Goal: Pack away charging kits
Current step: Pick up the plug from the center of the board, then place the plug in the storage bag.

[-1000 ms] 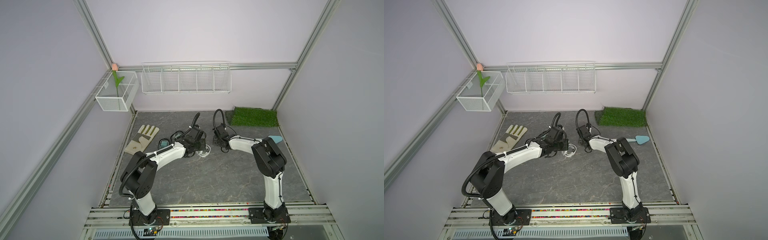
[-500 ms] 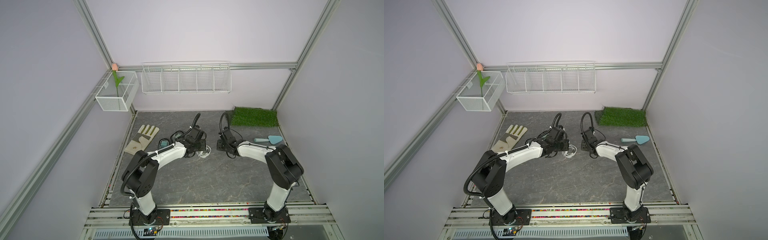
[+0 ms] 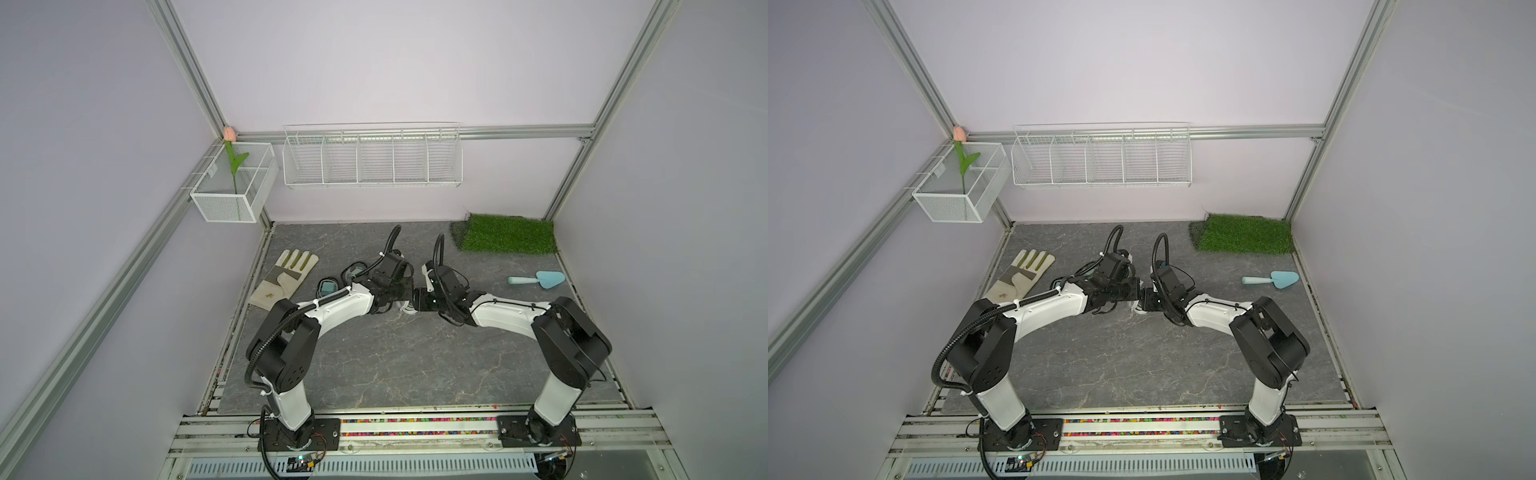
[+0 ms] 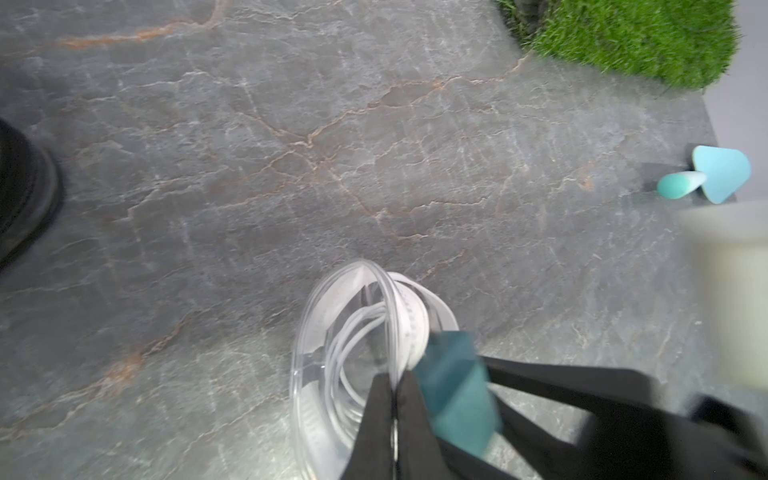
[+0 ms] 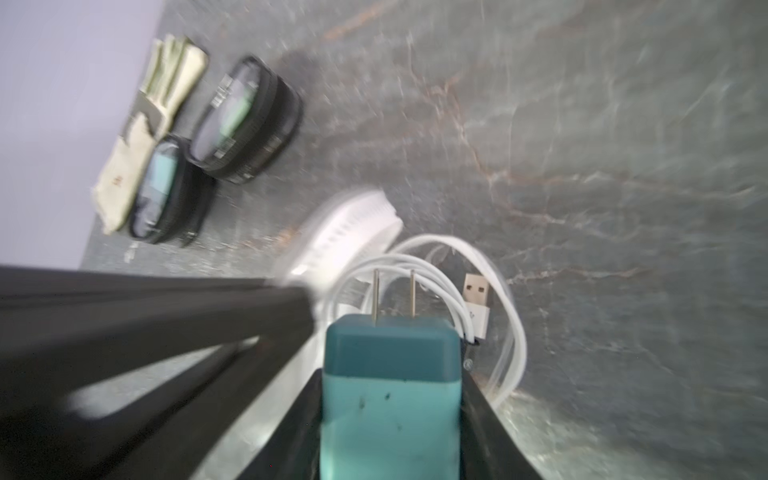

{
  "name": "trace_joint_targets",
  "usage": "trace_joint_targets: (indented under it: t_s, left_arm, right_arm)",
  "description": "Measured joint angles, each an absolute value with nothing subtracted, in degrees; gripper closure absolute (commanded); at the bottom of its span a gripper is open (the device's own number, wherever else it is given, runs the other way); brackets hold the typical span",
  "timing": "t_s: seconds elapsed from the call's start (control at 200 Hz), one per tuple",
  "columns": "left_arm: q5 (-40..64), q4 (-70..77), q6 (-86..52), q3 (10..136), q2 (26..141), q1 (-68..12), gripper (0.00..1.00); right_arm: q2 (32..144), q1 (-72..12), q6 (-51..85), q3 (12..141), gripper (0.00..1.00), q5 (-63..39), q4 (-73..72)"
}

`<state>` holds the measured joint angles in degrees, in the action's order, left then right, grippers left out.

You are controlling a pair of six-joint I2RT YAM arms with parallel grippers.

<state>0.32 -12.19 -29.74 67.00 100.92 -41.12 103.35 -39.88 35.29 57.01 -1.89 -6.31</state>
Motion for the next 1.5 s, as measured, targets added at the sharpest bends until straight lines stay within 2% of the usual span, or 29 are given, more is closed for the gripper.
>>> trace_joint_targets:
  t_s: [0.54,0.615,0.725,0.966,1.216,1.386,1.501]
  left_arm:
    - [5.96,-7.7,-30.37,66.0,101.91,-39.35,1.0]
    - [6.11,-7.25,-30.39,65.71,101.91,-39.27,1.0]
    - [6.04,-7.14,-30.39,65.34,101.93,-39.11,1.0]
    - [5.87,-7.35,-30.41,65.3,101.93,-39.0,1.0]
    - [5.78,-7.33,-30.74,65.3,102.02,-38.98,1.0]
    - [6.09,-7.35,-30.83,65.3,102.15,-39.05,1.0]
    - [6.37,-7.31,-30.83,65.3,102.28,-39.05,1.0]
  right_arm:
    - [105.43,-39.9,35.51,59.86,0.65,-1.69,-5.89]
    - [105.73,-39.92,35.09,60.38,0.6,-1.17,-5.28]
    - [106.67,-39.97,34.61,61.3,0.47,-0.32,-4.25]
    - [106.43,-40.27,33.47,61.95,0.38,2.37,-1.89]
    - [100.97,-39.99,33.21,61.65,0.39,5.1,1.37]
    - [95.33,-38.15,35.75,57.45,0.47,7.18,0.21]
    - [95.29,-36.47,38.33,55.33,0.51,8.84,-0.03]
